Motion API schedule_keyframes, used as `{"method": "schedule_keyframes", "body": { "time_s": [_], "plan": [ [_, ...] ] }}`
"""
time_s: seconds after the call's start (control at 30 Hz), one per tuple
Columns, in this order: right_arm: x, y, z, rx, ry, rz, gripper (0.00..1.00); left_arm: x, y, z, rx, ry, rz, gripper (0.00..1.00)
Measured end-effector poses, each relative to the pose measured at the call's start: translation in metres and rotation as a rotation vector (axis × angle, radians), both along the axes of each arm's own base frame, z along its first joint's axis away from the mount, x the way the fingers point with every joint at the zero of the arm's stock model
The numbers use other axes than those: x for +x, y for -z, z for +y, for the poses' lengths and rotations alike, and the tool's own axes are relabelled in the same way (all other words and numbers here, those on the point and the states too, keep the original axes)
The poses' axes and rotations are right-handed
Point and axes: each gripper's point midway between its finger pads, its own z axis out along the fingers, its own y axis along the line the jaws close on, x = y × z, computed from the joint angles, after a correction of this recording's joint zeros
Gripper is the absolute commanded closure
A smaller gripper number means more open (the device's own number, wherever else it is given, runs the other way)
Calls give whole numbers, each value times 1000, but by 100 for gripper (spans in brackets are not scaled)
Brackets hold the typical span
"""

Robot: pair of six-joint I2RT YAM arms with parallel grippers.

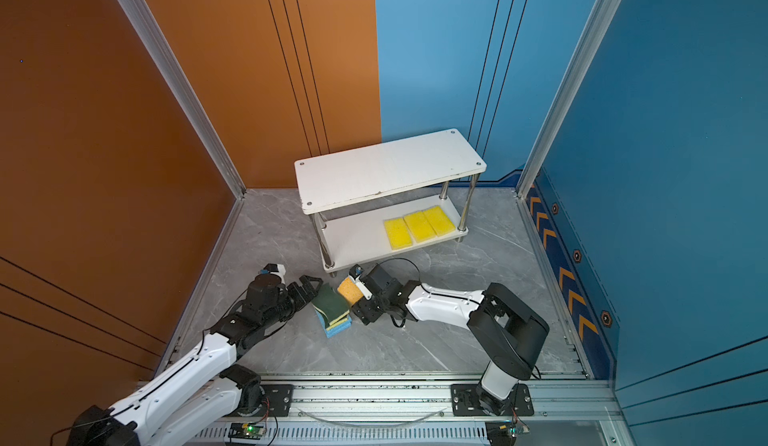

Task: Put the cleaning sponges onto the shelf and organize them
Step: 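Close the right gripper on the orange cellulose sponge, then lift the orange sponge with the right gripper and carry it under the shelf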

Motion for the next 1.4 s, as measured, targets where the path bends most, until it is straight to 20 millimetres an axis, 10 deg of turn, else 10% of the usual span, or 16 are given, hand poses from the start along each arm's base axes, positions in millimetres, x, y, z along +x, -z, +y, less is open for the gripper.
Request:
{"method": "schedule_keyframes", "body": {
  "time_s": [0.93,1.4],
  "plan": [
    [13,4,-2,-30,-7,-30,46,1,2,0,3,0,7,2],
    [28,-34,-22,21,54,-72,50,1,3,-1,4,1,8,2]
  ]
}}
